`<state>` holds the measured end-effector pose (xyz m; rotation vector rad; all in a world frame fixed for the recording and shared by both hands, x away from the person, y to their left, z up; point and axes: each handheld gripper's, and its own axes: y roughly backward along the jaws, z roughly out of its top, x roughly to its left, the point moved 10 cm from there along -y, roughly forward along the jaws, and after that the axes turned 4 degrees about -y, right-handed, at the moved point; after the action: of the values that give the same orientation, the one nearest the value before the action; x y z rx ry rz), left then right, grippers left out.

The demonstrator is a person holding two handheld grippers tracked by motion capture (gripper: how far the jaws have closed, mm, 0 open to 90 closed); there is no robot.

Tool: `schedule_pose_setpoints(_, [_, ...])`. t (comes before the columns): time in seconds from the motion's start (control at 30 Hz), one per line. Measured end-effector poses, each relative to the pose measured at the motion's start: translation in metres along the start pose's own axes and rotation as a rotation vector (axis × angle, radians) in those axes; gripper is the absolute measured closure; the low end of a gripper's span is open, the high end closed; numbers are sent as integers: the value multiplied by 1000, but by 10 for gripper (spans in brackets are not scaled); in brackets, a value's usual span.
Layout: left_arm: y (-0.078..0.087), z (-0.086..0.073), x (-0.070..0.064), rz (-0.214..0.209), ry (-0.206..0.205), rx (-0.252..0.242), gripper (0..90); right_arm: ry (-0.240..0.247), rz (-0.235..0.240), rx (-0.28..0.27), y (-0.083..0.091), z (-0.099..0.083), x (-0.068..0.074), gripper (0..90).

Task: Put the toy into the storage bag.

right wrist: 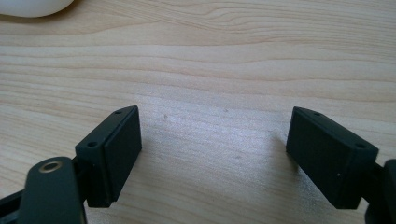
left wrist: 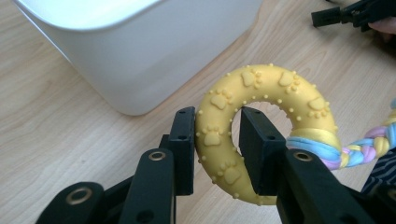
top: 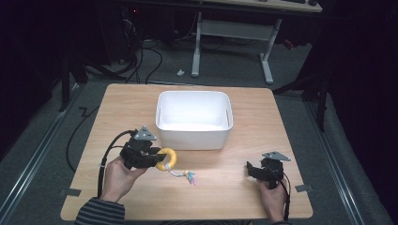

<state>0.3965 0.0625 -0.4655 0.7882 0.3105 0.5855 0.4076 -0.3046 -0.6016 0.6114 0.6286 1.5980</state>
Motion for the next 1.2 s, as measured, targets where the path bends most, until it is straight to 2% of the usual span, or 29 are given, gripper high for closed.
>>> schedule_pose_setpoints(0.1, [5,5,1,-9,11,-13,671,0,0,0,0,0,0,181])
schedule_pose_setpoints(0.37, [13,26,8,-7,7,-17,670,0,0,0,0,0,0,181])
schedule_pose_setpoints(0.5, [15,38,11,-33,28,-32,670,0,0,0,0,0,0,181])
schedule_pose_setpoints(0.8, [15,61,17,-22,25,-17,670,0,0,0,0,0,0,181])
schedule_pose_setpoints(0.93, [16,70,21,-17,35,-10,670,0,0,0,0,0,0,181])
schedule_pose_setpoints(1.07, [16,76,29,13,40,7,671,1,1,1,0,0,0,181])
schedule_pose_setpoints(1.2, [18,85,34,14,63,-8,671,7,2,1,0,0,1,181])
